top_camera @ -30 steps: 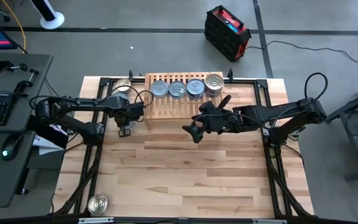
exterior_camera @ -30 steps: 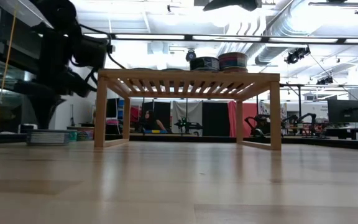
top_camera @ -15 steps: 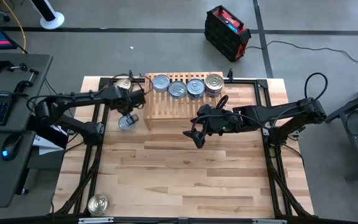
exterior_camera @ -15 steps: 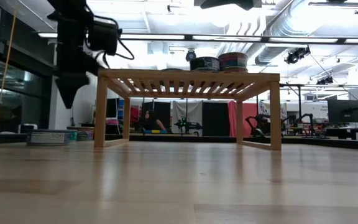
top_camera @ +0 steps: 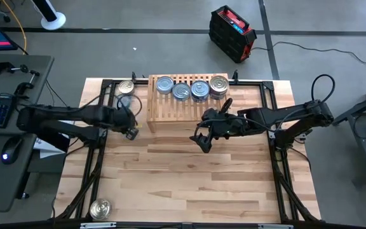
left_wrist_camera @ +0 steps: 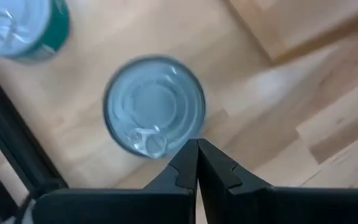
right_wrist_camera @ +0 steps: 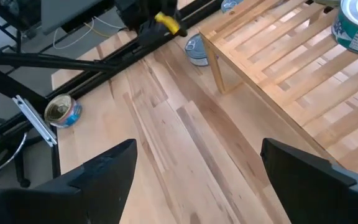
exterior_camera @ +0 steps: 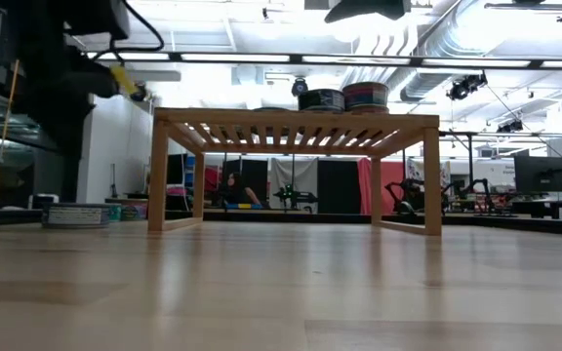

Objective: Stack canned seafood by type on shelf
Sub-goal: Stack the blue tuna can on the stacked blue tuna cans on the shelf

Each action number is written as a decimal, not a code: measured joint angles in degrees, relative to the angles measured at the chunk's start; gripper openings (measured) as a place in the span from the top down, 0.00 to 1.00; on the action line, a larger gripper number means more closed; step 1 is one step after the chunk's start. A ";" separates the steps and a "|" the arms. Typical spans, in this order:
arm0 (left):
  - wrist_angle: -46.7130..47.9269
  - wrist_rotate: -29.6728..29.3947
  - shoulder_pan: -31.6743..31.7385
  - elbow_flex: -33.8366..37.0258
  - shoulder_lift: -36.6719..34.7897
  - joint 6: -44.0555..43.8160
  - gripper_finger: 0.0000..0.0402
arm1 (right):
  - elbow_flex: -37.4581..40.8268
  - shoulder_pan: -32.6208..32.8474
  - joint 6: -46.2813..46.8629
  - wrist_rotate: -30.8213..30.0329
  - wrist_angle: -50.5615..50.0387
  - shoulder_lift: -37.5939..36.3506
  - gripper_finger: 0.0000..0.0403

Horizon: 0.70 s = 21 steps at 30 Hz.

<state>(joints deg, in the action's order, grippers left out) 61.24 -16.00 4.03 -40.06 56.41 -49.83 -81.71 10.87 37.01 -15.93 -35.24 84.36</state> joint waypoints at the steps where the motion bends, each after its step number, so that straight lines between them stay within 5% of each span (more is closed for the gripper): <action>1: 0.03 -0.12 -1.21 0.66 0.27 -1.11 1.00 | 0.00 0.00 0.00 -0.03 0.03 0.00 0.17; 8: -2.16 -8.68 -5.00 3.87 6.98 -9.00 1.00 | 0.00 0.00 0.00 -0.10 0.09 0.00 0.17; 21: -14.28 -11.46 -5.65 10.78 11.83 -17.11 1.00 | 0.00 0.00 0.47 -0.58 0.13 0.00 0.17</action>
<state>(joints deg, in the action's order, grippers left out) 46.96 -27.46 -1.62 -29.28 68.25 -66.93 -81.71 10.87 37.48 -16.51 -35.11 84.36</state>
